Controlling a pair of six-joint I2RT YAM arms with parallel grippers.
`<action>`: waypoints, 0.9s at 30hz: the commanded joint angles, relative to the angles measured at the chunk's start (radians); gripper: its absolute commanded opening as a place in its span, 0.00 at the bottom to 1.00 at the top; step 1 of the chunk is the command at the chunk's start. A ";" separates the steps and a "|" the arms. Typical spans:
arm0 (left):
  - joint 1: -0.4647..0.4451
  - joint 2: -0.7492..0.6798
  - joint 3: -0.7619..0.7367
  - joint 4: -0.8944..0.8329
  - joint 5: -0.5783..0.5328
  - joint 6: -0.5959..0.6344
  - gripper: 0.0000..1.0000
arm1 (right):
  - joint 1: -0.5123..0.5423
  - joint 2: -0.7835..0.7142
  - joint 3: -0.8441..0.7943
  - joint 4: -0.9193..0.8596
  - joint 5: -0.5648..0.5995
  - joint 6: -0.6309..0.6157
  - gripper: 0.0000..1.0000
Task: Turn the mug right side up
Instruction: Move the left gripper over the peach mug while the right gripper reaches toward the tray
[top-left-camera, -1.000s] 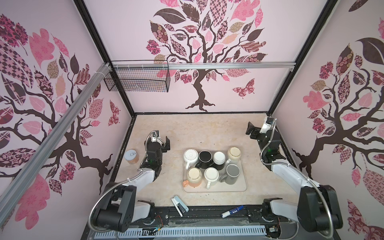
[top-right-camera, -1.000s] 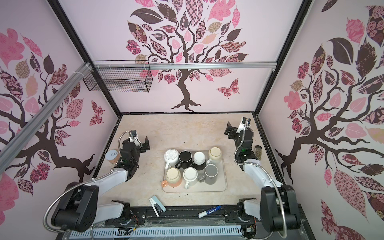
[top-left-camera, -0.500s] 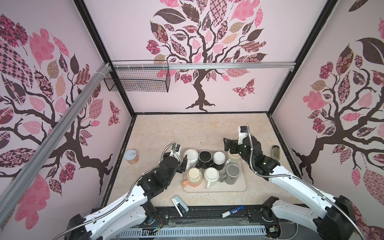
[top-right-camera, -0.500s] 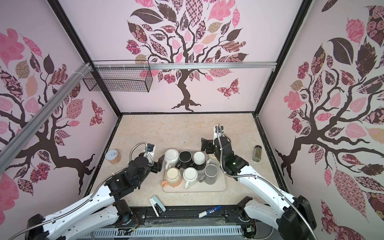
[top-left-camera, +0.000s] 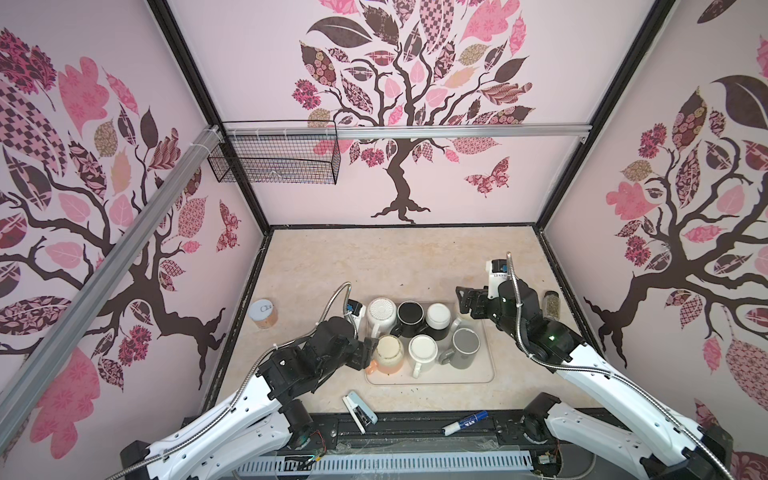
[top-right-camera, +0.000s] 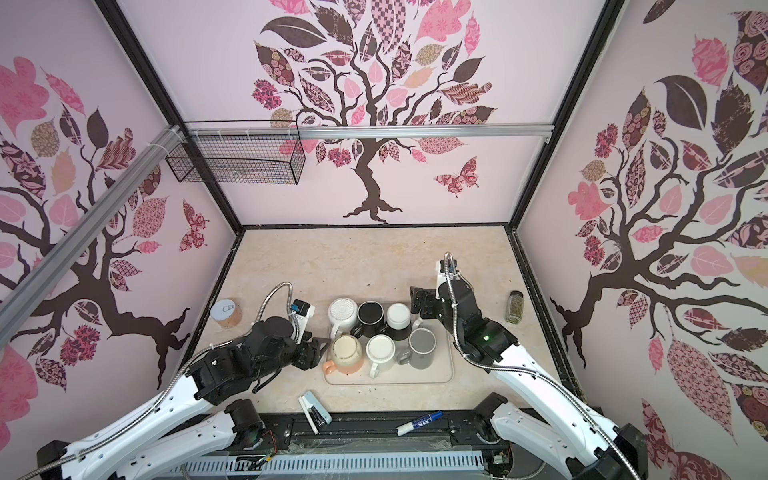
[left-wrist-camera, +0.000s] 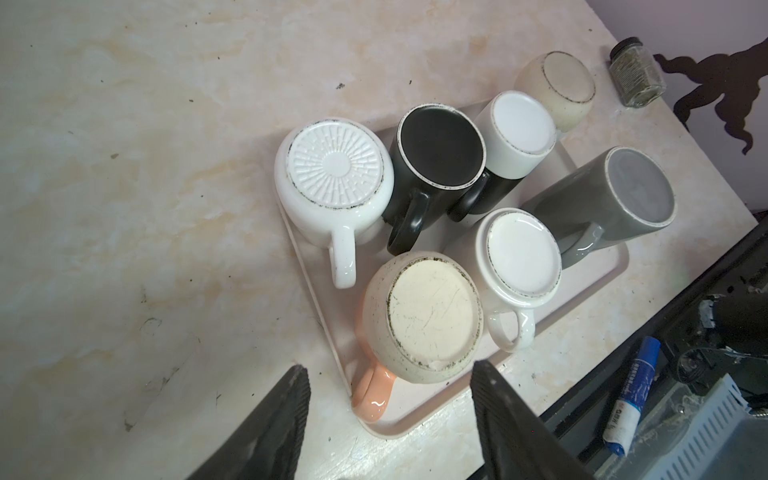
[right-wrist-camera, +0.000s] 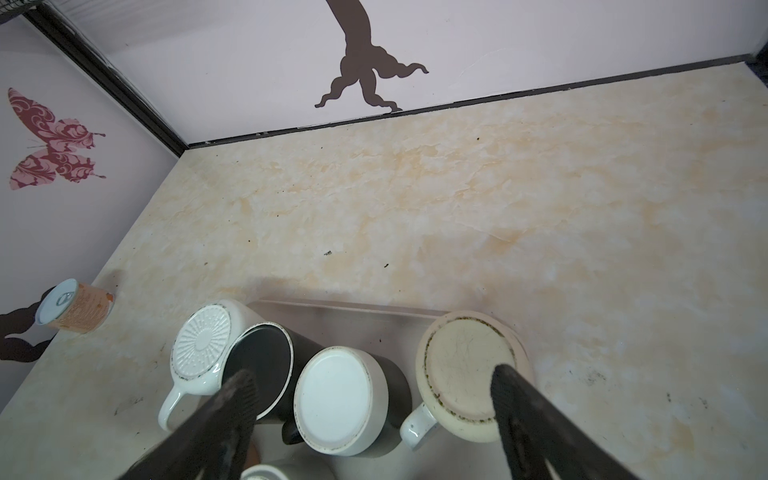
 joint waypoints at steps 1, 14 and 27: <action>-0.003 0.027 0.062 -0.087 0.016 0.004 0.64 | -0.001 0.002 -0.023 0.005 -0.038 -0.024 0.91; -0.114 0.243 0.096 -0.147 0.008 -0.055 0.65 | -0.001 -0.012 -0.061 0.037 -0.099 -0.034 0.89; -0.114 0.276 -0.017 -0.022 0.057 -0.094 0.73 | 0.000 0.046 -0.070 0.079 -0.154 -0.029 0.88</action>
